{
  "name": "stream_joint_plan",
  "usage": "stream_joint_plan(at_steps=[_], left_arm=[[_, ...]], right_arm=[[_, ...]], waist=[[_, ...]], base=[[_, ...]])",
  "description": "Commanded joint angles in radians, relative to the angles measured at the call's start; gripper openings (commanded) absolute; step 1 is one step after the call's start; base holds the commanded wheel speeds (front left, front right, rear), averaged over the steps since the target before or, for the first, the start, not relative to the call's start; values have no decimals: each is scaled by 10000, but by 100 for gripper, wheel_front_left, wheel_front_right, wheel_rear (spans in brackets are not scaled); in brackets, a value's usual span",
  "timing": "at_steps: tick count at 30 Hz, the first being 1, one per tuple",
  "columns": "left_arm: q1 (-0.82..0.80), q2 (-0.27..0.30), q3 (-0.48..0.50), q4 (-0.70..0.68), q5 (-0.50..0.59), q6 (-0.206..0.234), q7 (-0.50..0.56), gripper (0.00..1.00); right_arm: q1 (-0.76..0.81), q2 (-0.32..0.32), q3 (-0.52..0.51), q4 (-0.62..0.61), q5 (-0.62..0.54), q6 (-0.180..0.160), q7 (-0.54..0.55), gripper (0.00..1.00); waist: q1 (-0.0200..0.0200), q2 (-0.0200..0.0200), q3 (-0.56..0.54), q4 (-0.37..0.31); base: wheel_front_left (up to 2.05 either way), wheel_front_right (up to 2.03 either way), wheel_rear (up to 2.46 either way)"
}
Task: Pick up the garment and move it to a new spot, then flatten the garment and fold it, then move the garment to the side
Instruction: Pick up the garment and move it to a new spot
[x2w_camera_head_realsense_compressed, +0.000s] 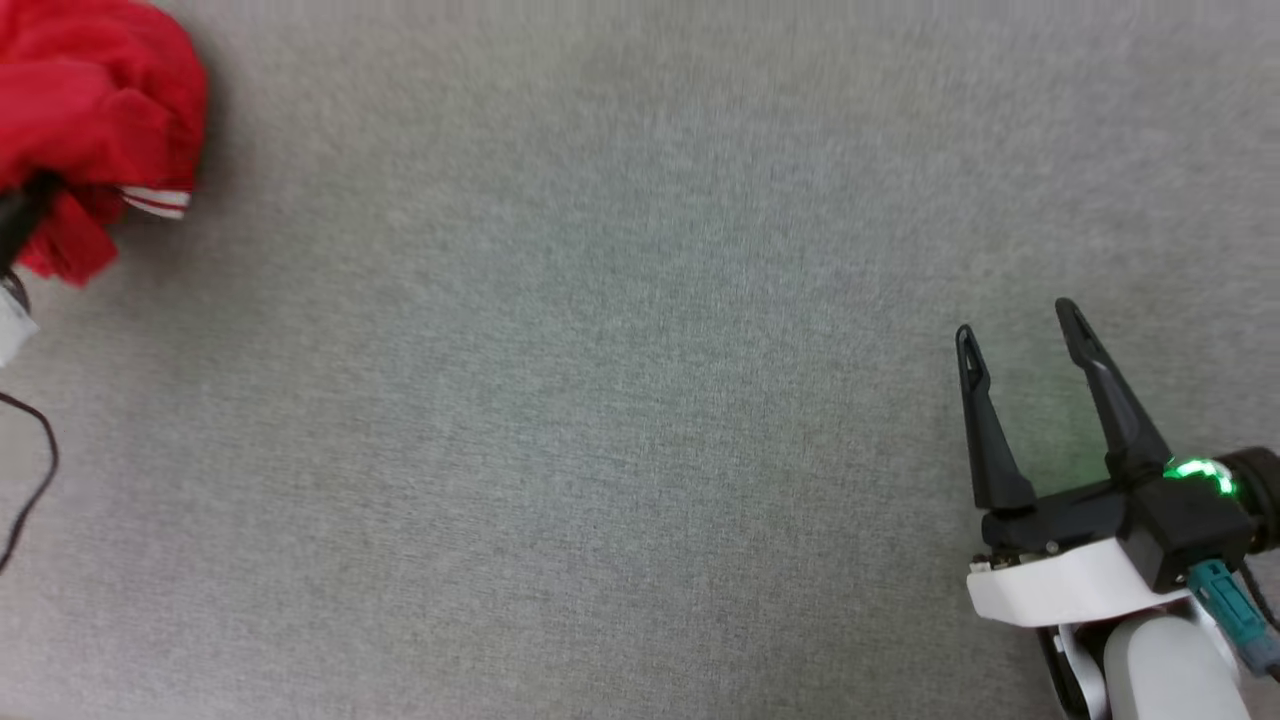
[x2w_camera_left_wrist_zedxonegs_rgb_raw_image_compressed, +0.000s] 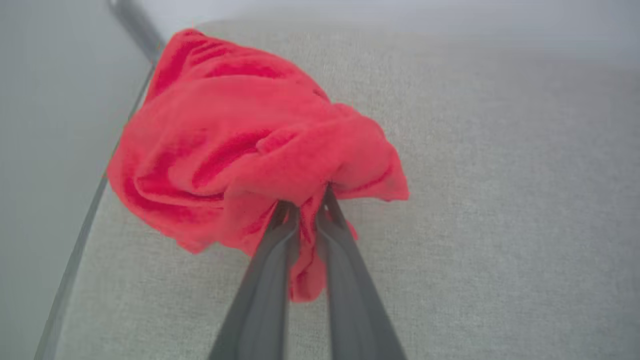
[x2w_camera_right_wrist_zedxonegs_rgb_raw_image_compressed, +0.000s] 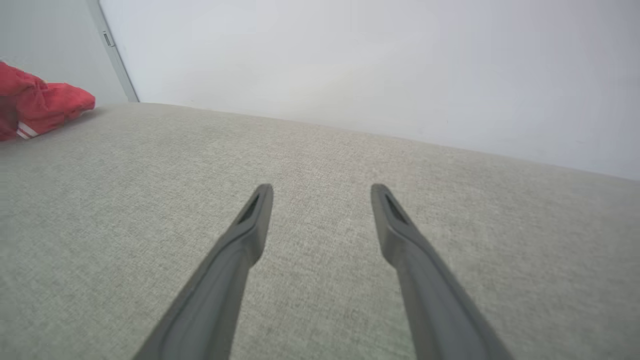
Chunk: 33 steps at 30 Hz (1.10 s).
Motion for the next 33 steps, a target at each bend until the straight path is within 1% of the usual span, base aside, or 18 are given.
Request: stream_joint_plan(at_steps=[1,5,8,12,17,21,23,28,31,33], left_arm=[[19,243,20,-214,77,-11,-499,0],[-234,892,10,-799,587,-11,-1833,0],[-522,1130,134,-1109,1141,-11,-2714,0],[-1112,1137,300,-1765,1887,173,-3439,0],[-1830,887,282,-2695,2706,628,-3758,0],[-2495,440,260,-3116,3203,953,-3955,0],[-2805,105,203,-3199,3376,1058,-4021,0],[-3537,-883,-62,-3276,3787,1276,-4186,0],[-3874,-1550,-239,-3172,4236,1548,-4495,0],[-3778,-2069,-494,-3062,4474,1741,-4629,0]], right_arm=[[156,7,24,86,180,-8,-17,100],[294,9,135,301,517,-8,-17,100],[417,10,213,454,774,-6,-17,100],[473,11,313,587,1051,-6,-17,100],[619,14,429,652,1408,-8,-17,100],[602,14,427,623,1593,-6,-17,100],[562,14,380,601,1661,-6,-17,100],[446,16,200,522,1761,-6,-19,100],[405,18,28,452,1781,-6,-17,100],[355,16,-92,423,1830,-6,-17,100]], waist=[[-1,0,-803,-31],[-1,0,-1626,-121],[-1,0,-2123,-226],[-1,0,-2683,-431],[-1,0,-3191,-904],[-1,0,-3389,-1403],[-1,0,-3420,-1684],[-1,0,-3348,-2423],[-1,0,-3251,-2780],[-1,0,-3204,-2977]], base=[[0,0,0],[0,0,0],[0,0,0],[0,0,0],[0,0,0],[0,0,0],[0,0,0],[0,0,0],[0,0,0],[0,0,0]])
